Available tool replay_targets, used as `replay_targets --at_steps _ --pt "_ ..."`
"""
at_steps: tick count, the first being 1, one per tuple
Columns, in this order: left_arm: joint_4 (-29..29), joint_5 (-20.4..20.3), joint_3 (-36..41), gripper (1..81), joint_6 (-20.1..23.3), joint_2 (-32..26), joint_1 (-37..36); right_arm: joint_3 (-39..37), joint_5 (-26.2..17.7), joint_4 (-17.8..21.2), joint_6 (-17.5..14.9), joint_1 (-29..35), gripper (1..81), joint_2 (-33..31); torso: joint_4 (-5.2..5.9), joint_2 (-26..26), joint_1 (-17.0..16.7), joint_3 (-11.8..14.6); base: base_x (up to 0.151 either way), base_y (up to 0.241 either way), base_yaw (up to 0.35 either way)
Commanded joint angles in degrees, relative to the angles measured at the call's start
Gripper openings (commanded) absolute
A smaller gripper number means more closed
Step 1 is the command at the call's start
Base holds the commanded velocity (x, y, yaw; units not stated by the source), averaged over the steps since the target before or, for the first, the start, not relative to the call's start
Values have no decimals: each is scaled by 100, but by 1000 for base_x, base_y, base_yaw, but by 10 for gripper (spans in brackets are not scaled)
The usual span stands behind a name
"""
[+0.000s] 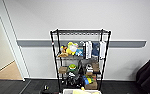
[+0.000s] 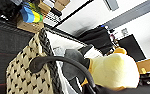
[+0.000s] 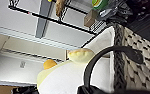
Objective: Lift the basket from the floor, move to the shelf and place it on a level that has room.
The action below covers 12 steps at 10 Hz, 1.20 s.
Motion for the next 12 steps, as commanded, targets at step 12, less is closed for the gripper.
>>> replay_targets --at_steps 12 --pt "-113 -392 1090 10 660 -449 -105 1013 322 -761 48 122 10 -381 0 -2 -7 2 130 0 0"
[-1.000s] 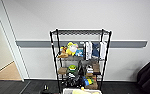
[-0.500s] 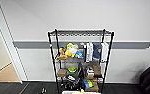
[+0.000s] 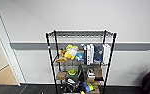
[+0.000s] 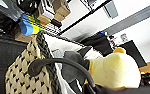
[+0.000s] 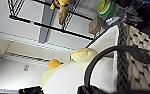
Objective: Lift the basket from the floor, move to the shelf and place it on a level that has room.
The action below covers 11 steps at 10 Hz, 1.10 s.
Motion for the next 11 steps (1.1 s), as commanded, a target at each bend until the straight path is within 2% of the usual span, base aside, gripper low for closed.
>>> replay_targets --at_steps 1,11 --pt "-93 211 396 10 81 -44 -673 418 -51 -287 42 609 10 -113 0 0 0 0 144 0 0" --pt "-93 202 405 10 82 0 -673 365 -33 -287 42 653 10 -86 0 -2 -4 5 144 0 0"
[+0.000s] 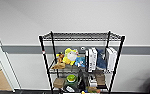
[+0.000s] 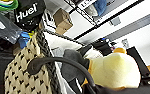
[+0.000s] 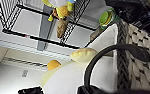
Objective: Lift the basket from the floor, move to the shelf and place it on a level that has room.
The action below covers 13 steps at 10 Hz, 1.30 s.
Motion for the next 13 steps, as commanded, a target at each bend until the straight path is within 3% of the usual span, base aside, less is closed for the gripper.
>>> replay_targets --at_steps 1,9,13 --pt "-84 258 405 10 63 -37 -681 365 -60 -269 42 660 10 -88 0 0 0 0 144 0 0" --pt "-84 258 370 10 63 42 -681 348 -60 -269 42 668 10 -61 0 0 2 0 144 0 0" --pt "-84 258 352 10 63 86 -681 313 -60 -269 42 668 10 -52 0 2 2 0 90 0 0"
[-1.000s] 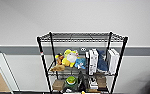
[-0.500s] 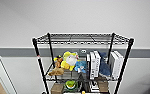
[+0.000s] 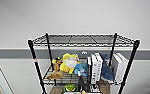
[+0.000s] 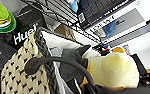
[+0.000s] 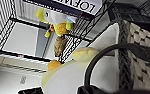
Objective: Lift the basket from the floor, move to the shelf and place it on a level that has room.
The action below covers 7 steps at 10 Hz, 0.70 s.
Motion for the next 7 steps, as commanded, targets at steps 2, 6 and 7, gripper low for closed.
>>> replay_targets --at_steps 2,6,7 --pt "-90 324 318 10 63 -30 -676 286 -106 -269 44 649 10 -42 0 2 4 -2 0 0 0" --pt "-90 324 511 10 54 -109 -896 462 -115 -269 62 886 10 -103 0 -2 -5 2 0 0 0" --pt "-90 324 659 10 46 -187 -1009 584 -115 -269 71 1000 10 -173 0 -2 -5 2 0 0 0"
